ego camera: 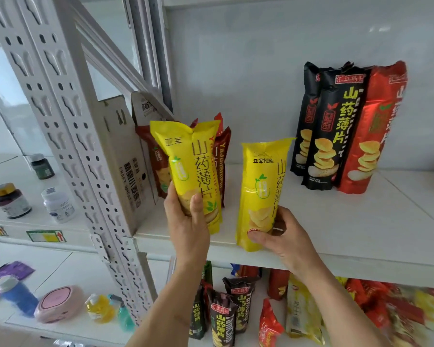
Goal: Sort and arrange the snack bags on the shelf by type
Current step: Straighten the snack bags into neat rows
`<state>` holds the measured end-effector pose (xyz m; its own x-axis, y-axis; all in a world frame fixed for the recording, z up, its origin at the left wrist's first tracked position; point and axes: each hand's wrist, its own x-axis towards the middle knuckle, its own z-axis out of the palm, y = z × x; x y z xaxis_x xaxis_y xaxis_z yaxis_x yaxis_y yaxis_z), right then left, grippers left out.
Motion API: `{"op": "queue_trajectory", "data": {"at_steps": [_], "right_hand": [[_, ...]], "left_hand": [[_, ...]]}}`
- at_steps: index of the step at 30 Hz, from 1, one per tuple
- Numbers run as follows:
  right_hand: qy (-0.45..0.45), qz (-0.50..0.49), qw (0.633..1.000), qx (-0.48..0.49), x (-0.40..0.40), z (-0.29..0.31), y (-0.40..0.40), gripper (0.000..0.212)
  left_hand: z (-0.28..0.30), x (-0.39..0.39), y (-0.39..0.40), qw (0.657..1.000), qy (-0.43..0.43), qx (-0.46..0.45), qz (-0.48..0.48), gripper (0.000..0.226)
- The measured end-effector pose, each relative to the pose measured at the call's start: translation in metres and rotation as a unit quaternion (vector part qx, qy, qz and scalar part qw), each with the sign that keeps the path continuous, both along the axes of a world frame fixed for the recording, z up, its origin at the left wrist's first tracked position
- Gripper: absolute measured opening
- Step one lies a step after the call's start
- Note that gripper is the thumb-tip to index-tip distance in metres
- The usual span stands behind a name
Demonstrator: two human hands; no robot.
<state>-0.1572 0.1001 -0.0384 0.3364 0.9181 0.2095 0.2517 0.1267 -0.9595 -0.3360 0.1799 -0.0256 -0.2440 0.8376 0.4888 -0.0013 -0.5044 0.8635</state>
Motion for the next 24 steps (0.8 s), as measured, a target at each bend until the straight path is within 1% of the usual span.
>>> {"op": "queue_trajectory", "data": {"at_steps": [4,5,8,10,12,14,17,21,24], "right_hand": [[0.006,-0.045,0.999,0.006,0.036,0.008,-0.021,0.069],[0.003,-0.055,0.998,0.006,0.044,0.01,-0.026,0.069],[-0.005,-0.075,0.997,0.003,0.067,0.012,-0.036,0.065],[-0.019,-0.084,0.996,-0.005,0.079,0.011,-0.039,0.063],[-0.035,-0.087,0.996,-0.013,0.087,0.008,-0.04,0.062],[-0.051,-0.089,0.995,-0.018,0.092,0.005,-0.037,0.066],[-0.083,-0.096,0.992,-0.018,0.095,-0.001,-0.028,0.077],[-0.105,-0.108,0.988,-0.015,0.096,-0.005,-0.021,0.077],[-0.12,-0.113,0.986,-0.017,0.095,-0.006,-0.017,0.083]], "left_hand": [[0.008,0.048,-0.008,0.995,0.02,-0.02,-0.098,0.067],[0.011,0.06,-0.009,0.992,0.023,-0.028,-0.124,0.063],[0.014,0.092,0.0,0.979,0.008,-0.069,-0.191,0.037],[0.013,0.108,0.009,0.97,0.008,-0.102,-0.219,0.028],[0.014,0.119,0.014,0.957,-0.003,-0.135,-0.257,0.032],[0.016,0.126,0.017,0.948,-0.019,-0.153,-0.279,0.039],[0.018,0.134,0.018,0.951,-0.004,-0.142,-0.274,0.039],[0.013,0.137,0.021,0.949,0.008,-0.138,-0.282,0.041],[0.013,0.136,0.016,0.949,0.029,-0.142,-0.281,0.039]]}}
